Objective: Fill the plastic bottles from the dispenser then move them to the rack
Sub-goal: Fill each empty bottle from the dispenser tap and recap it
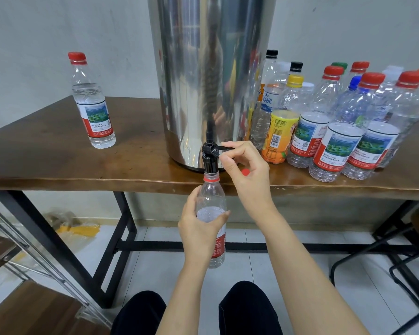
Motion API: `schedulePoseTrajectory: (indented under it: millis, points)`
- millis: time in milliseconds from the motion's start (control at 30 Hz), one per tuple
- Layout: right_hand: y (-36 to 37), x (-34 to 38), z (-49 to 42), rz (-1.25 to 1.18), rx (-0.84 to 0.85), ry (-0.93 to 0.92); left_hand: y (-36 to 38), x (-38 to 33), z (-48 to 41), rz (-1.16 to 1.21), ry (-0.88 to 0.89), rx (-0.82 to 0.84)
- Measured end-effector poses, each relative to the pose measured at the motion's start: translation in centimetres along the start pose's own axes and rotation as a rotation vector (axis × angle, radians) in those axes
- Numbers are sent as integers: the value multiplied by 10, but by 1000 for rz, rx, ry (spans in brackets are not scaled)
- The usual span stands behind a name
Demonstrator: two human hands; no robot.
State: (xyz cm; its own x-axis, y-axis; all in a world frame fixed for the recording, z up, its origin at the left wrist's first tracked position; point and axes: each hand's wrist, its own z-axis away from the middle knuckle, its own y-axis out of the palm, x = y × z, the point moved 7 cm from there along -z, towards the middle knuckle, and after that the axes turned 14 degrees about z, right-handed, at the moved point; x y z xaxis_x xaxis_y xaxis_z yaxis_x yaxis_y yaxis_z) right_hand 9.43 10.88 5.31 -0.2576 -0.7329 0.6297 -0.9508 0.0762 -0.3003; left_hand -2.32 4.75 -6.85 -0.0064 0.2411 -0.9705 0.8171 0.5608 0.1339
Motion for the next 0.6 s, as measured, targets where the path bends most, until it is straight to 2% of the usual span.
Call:
schedulePoseTrajectory:
  millis: [600]
  points:
    - [2, -2, 0, -21, 4, 8, 0, 0, 0, 5, -29, -11]
